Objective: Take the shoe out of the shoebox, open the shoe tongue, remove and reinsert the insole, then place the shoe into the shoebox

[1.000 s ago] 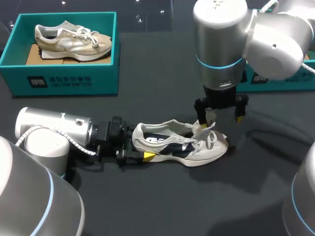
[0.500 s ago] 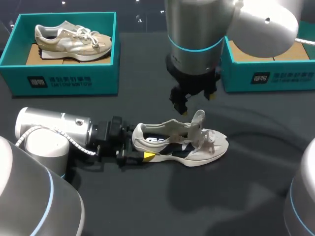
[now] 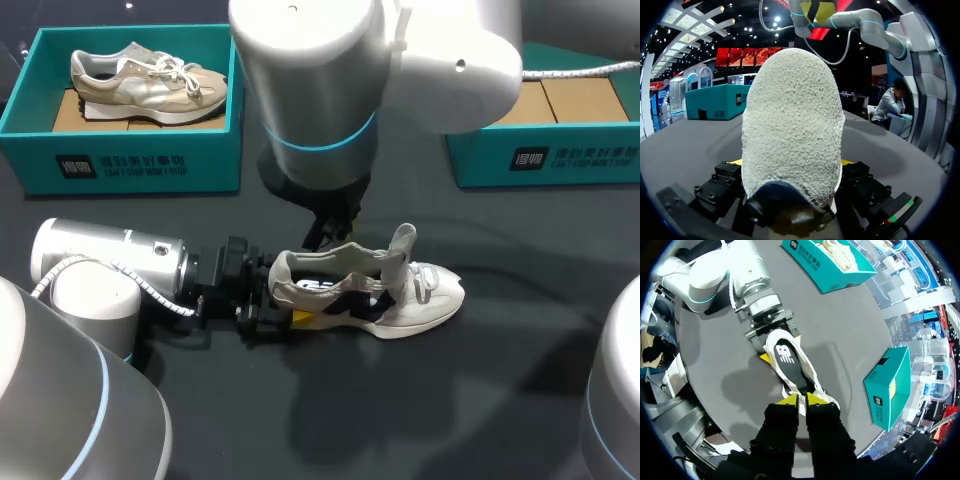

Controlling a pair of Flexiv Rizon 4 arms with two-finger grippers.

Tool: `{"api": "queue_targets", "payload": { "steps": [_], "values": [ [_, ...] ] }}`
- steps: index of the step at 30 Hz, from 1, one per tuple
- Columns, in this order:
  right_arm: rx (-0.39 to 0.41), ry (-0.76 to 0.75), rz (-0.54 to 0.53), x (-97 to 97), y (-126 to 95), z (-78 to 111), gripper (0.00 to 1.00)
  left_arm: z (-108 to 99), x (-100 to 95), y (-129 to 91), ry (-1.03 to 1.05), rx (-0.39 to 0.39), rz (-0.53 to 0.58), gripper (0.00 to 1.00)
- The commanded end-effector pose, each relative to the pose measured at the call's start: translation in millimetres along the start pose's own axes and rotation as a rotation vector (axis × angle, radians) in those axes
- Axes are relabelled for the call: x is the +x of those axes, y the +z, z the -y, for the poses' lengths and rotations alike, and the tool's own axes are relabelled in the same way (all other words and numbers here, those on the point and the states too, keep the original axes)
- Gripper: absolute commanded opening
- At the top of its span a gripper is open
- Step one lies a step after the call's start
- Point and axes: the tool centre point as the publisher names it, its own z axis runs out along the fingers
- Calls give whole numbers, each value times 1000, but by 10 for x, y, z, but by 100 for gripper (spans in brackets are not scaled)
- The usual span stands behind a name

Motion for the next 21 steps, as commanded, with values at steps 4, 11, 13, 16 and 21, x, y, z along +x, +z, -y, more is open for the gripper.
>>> {"api": "queue_targets", "payload": {
  "steps": [4, 11, 13, 16, 21],
  "values": [
    [-35, -152, -2, 35, 42, 20, 0, -3, 8, -8, 0, 0, 1, 0],
    [-62, -274, -45, 148, 332, -14, 0, -3, 8, -8, 0, 0, 1, 0],
    [-65, -288, -55, 127, 434, -2, 0, -3, 8, -8, 0, 0, 1, 0],
    [-56, -322, -70, 77, 552, 29, 0, -3, 8, -8, 0, 0, 1, 0],
    [-56, -322, -70, 77, 552, 29, 0, -3, 8, -8, 0, 0, 1, 0]
  ]
}}
